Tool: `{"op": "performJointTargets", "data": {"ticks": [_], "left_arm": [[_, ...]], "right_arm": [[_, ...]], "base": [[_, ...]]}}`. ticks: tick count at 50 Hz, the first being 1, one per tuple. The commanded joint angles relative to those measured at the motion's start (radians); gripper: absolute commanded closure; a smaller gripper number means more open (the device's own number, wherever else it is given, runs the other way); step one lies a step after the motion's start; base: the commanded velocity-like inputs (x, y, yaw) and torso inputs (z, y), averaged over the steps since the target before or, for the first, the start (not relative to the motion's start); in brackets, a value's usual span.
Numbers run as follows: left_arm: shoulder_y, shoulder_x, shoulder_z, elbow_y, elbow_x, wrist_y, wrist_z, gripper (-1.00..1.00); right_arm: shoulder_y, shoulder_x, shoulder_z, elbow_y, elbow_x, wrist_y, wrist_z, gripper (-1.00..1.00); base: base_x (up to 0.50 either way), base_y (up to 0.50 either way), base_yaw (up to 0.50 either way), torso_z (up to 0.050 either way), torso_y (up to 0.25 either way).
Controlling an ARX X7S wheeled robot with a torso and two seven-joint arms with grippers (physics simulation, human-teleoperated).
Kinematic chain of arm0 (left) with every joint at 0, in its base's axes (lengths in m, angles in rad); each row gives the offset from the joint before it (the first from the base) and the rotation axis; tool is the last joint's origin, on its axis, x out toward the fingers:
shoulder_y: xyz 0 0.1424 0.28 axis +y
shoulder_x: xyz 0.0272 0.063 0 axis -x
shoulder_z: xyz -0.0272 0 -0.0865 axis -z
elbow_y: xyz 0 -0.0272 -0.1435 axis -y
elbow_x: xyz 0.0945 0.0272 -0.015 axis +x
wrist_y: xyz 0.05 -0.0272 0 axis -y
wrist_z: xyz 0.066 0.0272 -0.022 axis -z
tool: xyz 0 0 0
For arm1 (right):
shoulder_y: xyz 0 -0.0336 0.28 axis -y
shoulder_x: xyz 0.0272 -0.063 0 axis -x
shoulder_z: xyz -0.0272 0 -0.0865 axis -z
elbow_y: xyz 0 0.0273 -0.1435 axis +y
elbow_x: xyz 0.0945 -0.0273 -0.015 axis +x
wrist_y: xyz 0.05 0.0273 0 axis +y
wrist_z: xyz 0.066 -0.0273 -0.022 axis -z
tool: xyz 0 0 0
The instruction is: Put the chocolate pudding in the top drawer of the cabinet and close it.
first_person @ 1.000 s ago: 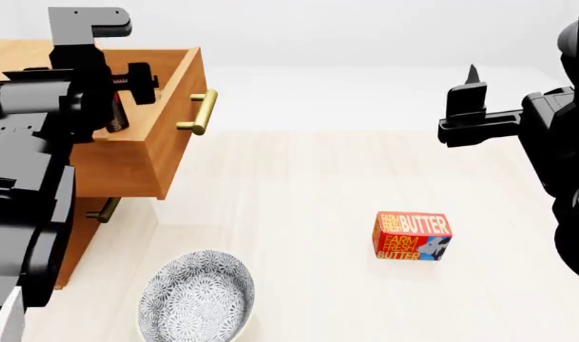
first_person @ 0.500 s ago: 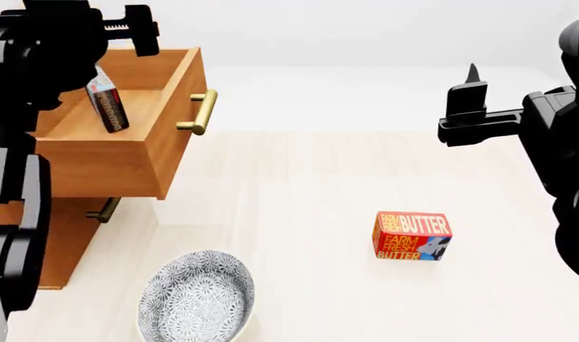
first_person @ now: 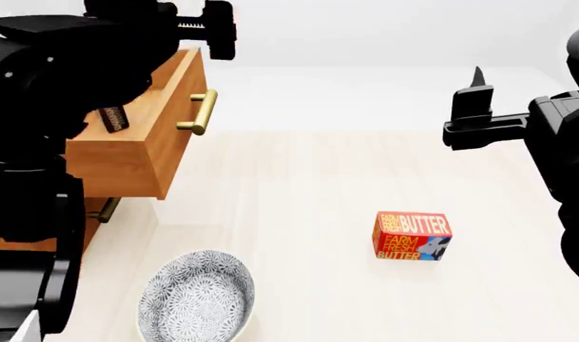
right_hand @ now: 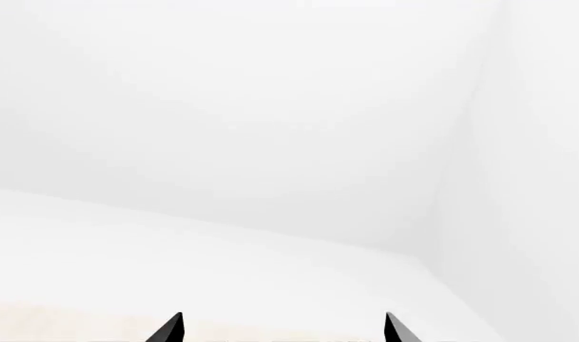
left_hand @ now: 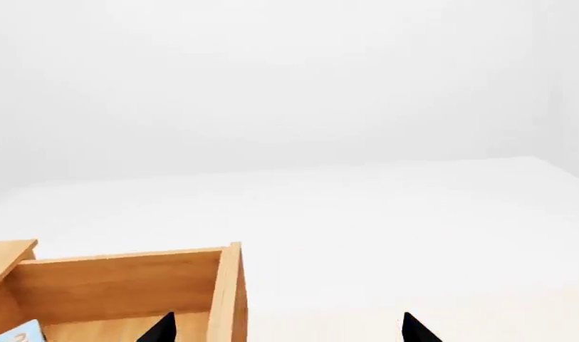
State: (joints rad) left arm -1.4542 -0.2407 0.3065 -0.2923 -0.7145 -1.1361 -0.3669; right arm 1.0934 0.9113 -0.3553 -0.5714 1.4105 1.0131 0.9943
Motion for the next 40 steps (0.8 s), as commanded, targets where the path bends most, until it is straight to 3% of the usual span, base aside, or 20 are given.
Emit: {"op": "performJointTargets", "data": {"ticks": [1,20,35,40], "left_arm": [[0.082,0.058,0.030,0.130,-0.058,-0.049,-0.013,-1.00],[0.158,0.147,0.165,0.093,-0.018,0.024,-0.007,-1.00],[0.125,0.225,0.198,-0.234,0.042,0.197,0.023,-1.00],[0.090,0.238,0.269,-0.380,0.005,0.314,0.011,-1.00]], "right_arm": [[-0.027,0.013,0.007,0.000,-0.014,-0.020,-0.015,-1.00],[-0.068,0.026,0.020,-0.001,-0.031,-0.056,-0.038,-1.00],[-0.091,0.052,0.046,-0.010,-0.018,-0.078,-0.041,-1.00],[-0.098,0.046,0.039,-0.003,-0.033,-0.083,-0.049,-1.00]], "base": [[0.00,0.00,0.00,0.000,0.000],[0.00,0.00,0.00,0.000,0.000],[0.00,0.00,0.00,0.000,0.000],[0.00,0.00,0.00,0.000,0.000]]}}
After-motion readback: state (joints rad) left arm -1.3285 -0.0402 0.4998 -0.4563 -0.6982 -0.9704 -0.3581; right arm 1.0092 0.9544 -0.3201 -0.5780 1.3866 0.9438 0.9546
